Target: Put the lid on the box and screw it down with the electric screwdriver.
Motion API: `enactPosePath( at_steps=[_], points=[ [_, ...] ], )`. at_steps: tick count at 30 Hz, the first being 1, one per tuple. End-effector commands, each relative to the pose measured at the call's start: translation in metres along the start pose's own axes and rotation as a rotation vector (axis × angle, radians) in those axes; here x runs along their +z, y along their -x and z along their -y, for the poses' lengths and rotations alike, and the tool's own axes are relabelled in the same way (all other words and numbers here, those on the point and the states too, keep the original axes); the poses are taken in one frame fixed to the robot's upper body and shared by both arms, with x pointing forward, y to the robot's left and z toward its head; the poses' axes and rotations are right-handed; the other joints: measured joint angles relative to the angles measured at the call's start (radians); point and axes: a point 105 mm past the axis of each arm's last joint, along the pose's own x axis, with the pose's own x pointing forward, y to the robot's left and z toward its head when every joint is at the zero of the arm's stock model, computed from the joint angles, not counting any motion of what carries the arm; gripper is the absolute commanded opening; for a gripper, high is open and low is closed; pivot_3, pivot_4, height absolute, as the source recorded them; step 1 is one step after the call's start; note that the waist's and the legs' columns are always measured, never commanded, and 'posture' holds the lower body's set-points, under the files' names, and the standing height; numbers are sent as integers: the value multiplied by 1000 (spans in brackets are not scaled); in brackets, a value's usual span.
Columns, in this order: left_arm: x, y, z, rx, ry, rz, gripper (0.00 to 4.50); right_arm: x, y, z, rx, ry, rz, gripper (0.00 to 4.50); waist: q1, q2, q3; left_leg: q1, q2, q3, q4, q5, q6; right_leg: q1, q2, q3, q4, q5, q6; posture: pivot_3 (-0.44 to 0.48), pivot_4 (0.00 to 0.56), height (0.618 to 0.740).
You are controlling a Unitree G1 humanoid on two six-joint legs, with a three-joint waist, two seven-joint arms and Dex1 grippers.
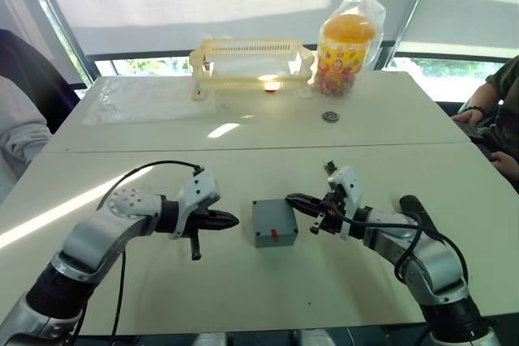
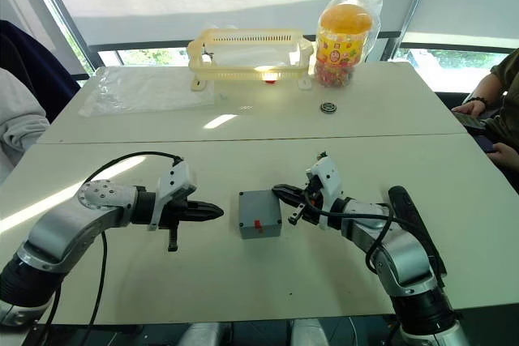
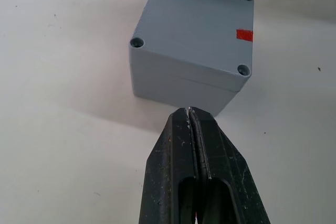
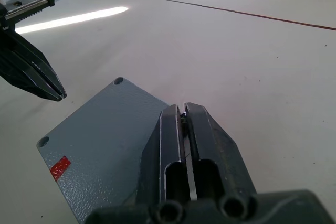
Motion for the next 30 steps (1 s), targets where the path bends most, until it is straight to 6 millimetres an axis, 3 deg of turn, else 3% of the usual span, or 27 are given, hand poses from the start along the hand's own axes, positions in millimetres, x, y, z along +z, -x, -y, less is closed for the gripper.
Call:
enactPosePath(
  at_steps=[1, 4, 9, 11, 14, 17, 18, 21, 24, 30],
  points=[
    [7, 2, 1, 7, -42, 20, 0, 16, 5, 4, -2, 49, 32, 1946, 0, 0, 0, 0, 0, 0, 0, 0, 0, 0, 0, 0, 0, 0, 0, 0, 150, 740],
    [10, 5, 0, 10, -39, 32, 0, 28, 15, 5, -2, 65, 53, 3488, 1, 0, 0, 0, 0, 0, 0, 0, 0, 0, 0, 0, 0, 0, 0, 0, 150, 740],
    [30, 16, -9, 15, -39, 102, 0, 64, 42, 10, -19, 61, 102, 3488, 2, 0, 1, -1, 0, 0, 1, 0, 0, -1, 0, 0, 0, 0, 0, 0, 150, 740],
    [47, 22, -12, 3, -51, 156, 0, 82, 65, 23, -57, 26, 95, 3488, 3, 1, 2, -2, 0, -1, 1, 0, 0, -1, 0, 0, 0, 0, 0, 0, 150, 740],
    [67, 22, -5, -52, -78, 211, 0, 93, 102, 43, -122, 0, -15, 3488, 8, 1, 2, -4, 0, -1, 2, 0, 0, -1, -1, -1, -1, 0, 0, 0, 150, 740],
    [75, 16, 11, -137, -108, 238, 0, 83, 139, 63, -211, -9, -230, 4354, 6, 1, 2, -7, -1, -1, 1, -1, 2, -1, -1, -3, -6, 1, 1, 0, 150, 740],
    [77, 13, 18, -168, -120, 242, 0, 75, 151, 68, -233, -32, -327, 4436, 4, 1, 2, -8, 0, -1, 1, -2, 3, -2, -1, -3, -7, 1, 2, 0, 150, 740],
    [76, 4, 36, -251, -159, 245, 0, 61, 178, 82, -302, -131, -501, 4436, -3, 2, 2, -9, 0, 1, 2, -4, 6, -3, -1, -2, -8, 2, 3, 0, 150, 740],
    [70, -6, 52, -317, -206, 211, 0, 41, 194, 76, -289, -306, -678, 4436, -5, 6, 3, -8, 0, 3, 2, -4, 7, -4, 0, 0, -7, 2, 3, 0, 150, 740],
    [57, -19, 91, -440, -277, 146, 0, 5, 214, 65, -280, -446, -857, 4436, 2, 6, 3, -9, 0, 2, 3, -4, 7, -4, 0, 0, -7, 0, -1, 0, 150, 740]
  ],
)
